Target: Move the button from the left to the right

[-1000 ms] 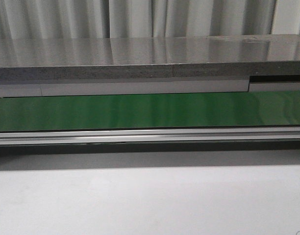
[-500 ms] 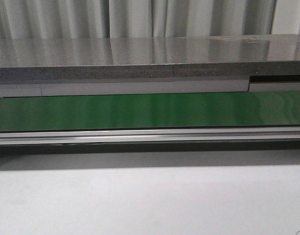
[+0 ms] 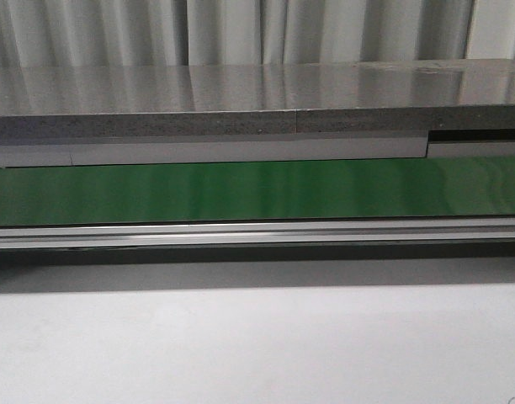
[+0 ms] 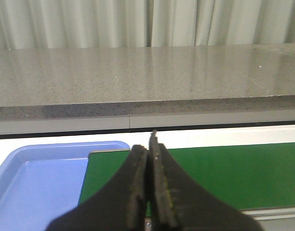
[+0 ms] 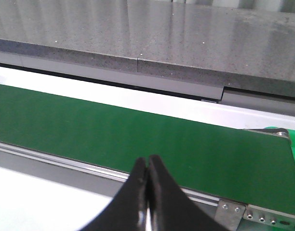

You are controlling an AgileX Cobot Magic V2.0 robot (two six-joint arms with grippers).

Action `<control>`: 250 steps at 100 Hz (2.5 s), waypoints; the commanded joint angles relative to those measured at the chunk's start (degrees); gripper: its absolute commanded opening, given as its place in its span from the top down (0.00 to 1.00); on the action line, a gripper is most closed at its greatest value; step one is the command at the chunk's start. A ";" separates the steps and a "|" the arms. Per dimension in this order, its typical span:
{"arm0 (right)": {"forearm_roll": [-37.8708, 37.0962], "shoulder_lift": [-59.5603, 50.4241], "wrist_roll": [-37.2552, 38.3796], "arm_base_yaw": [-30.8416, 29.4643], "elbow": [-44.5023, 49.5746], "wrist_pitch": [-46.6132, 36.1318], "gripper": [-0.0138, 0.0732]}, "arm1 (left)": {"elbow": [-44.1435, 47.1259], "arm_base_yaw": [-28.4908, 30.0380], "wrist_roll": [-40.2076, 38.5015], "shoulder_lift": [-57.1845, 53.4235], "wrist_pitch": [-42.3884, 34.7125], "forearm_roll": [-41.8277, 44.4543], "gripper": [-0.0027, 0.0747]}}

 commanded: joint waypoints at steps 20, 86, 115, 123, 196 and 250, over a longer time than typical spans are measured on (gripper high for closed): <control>1.33 0.08 0.05 -0.03 -1.38 -3.30 0.92 | -1.64 -0.40 -0.04 0.65 -4.06 -0.79 0.99; -22.36 -9.16 24.61 5.65 6.20 -8.31 0.92 | -1.64 -0.40 -0.04 0.65 -4.06 -0.79 0.99; -24.80 -21.30 26.76 5.58 16.46 -14.51 0.92 | -1.64 -0.40 -0.04 0.65 -4.06 -0.79 0.99; -25.84 -23.27 26.76 5.40 18.30 -15.05 0.92 | -1.64 -0.40 -0.04 0.65 -4.10 -0.79 0.99; -26.49 -23.07 28.45 5.33 24.16 -23.23 0.92 | -1.64 -0.40 -0.04 0.76 -4.10 -0.79 0.99; -26.49 -23.07 28.45 5.33 24.16 -23.23 0.92 | -1.64 -0.40 -0.04 0.76 -4.10 -0.79 0.99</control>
